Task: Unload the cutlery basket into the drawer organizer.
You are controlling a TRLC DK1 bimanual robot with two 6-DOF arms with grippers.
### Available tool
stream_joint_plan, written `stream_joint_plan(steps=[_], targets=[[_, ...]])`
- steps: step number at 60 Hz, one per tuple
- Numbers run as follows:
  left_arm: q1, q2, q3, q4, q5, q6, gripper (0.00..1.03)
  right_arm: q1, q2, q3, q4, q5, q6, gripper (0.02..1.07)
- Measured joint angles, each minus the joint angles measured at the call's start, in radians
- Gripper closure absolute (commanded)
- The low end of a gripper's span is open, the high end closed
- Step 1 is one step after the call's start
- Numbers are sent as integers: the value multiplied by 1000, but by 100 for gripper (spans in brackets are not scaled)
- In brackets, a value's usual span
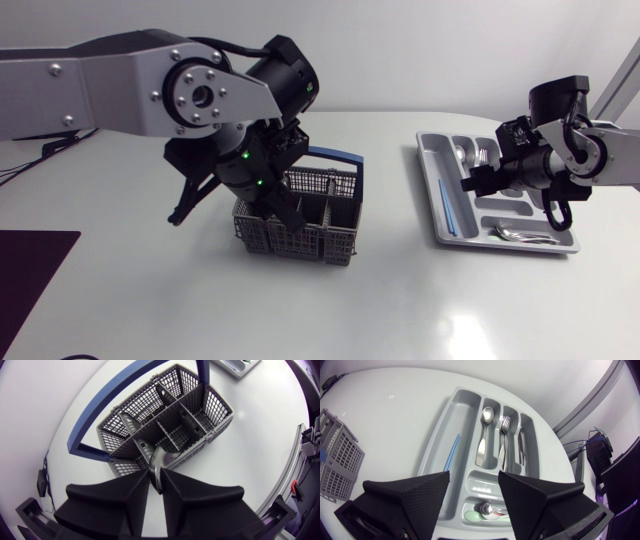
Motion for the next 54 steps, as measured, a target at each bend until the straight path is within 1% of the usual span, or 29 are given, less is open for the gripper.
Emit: stream_joint_plan(steps=[6,18,28,38,54], targets=[[-11,-2,2,1,-22,0,100,0,0,-8,4,0,0,35],[-46,-8,8,0,-41,10,100,0,0,-20,16,0,-3,35],[-90,-19,13,-6,-56,38,100,0,0,-29,22,-1,-15,35],[-127,-27,31,-8,-99,83,100,-1,0,-35,32,-5,-15,35],[-179,-56,34,-6,-201,137,100,0,-1,-57,44,-19,-23,35]])
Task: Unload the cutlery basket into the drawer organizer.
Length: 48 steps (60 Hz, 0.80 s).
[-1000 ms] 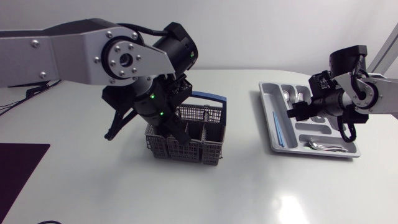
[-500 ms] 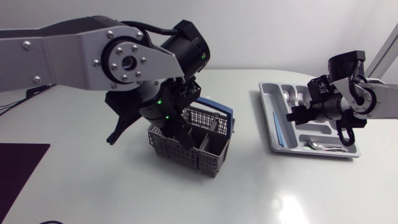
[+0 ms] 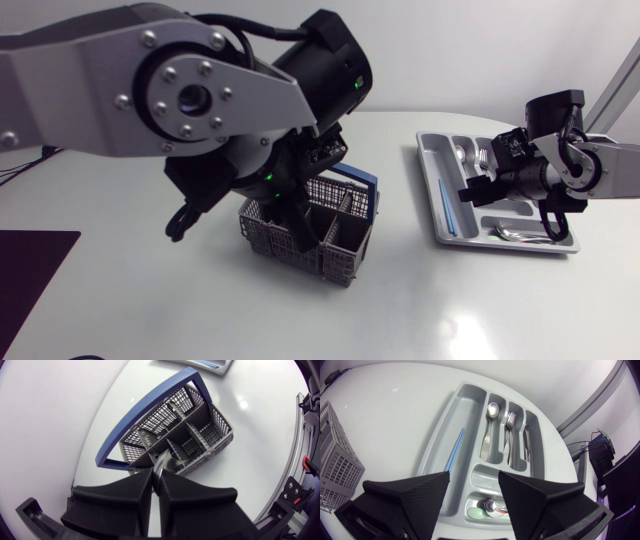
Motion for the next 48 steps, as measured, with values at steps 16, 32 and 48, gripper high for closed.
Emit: stream_joint_plan(steps=[16,32,48], targets=[[-38,-87,0,23,-63,39,100,13,-5,-6,0,-2,0,35],[-62,-200,-2,44,-121,92,100,32,-71,-26,0,-12,-1,35],[-52,-323,-2,44,-117,140,100,53,-190,-53,-4,-86,-10,34]])
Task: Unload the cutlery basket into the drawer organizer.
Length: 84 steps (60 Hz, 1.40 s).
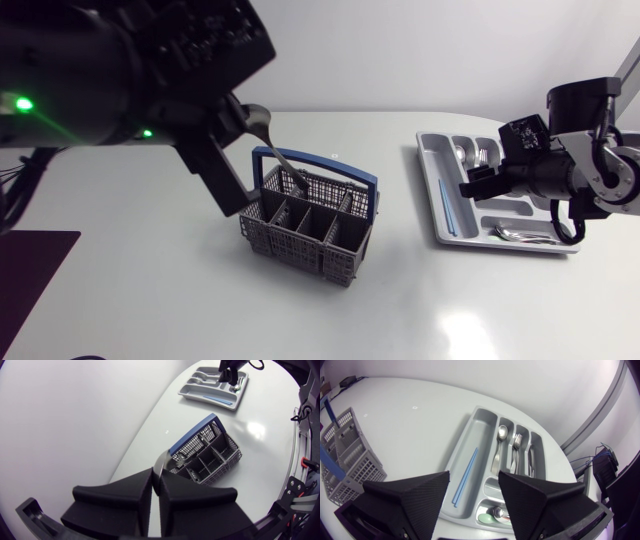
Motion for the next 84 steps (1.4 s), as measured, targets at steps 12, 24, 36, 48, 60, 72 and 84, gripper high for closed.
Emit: stream_joint_plan(steps=[12,24,36,48,60,72,84], targets=[[48,-91,0,-1,135,1,100,93,-149,-32,-31,-30,-9,31],[96,-127,-36,-24,288,-34,100,185,-276,-55,-89,-56,-13,31],[201,-127,-96,-49,505,-70,100,265,-386,-73,-140,-80,-16,31],[277,-96,-127,-60,700,-112,100,349,-488,-78,-212,-115,-16,31],[311,-10,-144,-59,838,-143,100,423,-539,-95,-245,-147,-10,31],[325,89,-151,-30,916,-176,100,540,-549,-126,-259,-145,31,31],[331,183,-144,-23,982,-225,100,633,-518,-127,-256,-130,41,31]])
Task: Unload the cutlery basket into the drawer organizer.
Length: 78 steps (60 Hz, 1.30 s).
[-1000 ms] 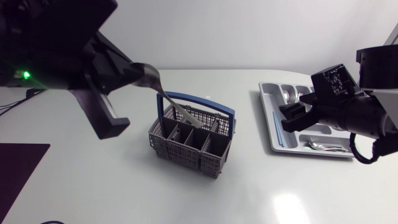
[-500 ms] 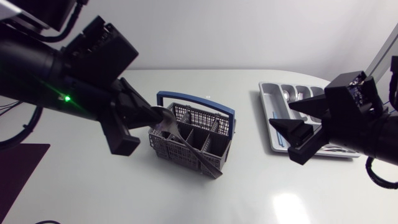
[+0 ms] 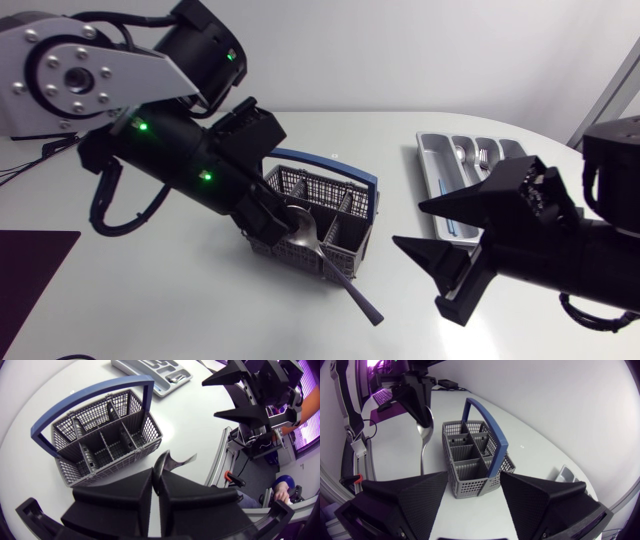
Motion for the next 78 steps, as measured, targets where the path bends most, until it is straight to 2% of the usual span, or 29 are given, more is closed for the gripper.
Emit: stream_joint_plan(steps=[19,33,46,62,70,75,78], targets=[[0,111,99,0,56,-62,100,89,158,29,45,14,0,32],[13,151,160,-11,75,-97,100,175,274,68,131,150,-13,33],[67,170,171,-15,87,-110,100,221,309,66,269,268,-72,45],[80,180,201,-20,92,-130,100,250,373,44,352,328,-127,49],[87,180,211,-28,98,-131,100,256,389,34,382,346,-145,65],[92,180,211,-34,97,-131,100,256,391,34,393,359,-159,71],[93,180,211,-34,97,-131,100,256,391,34,398,367,-162,71]])
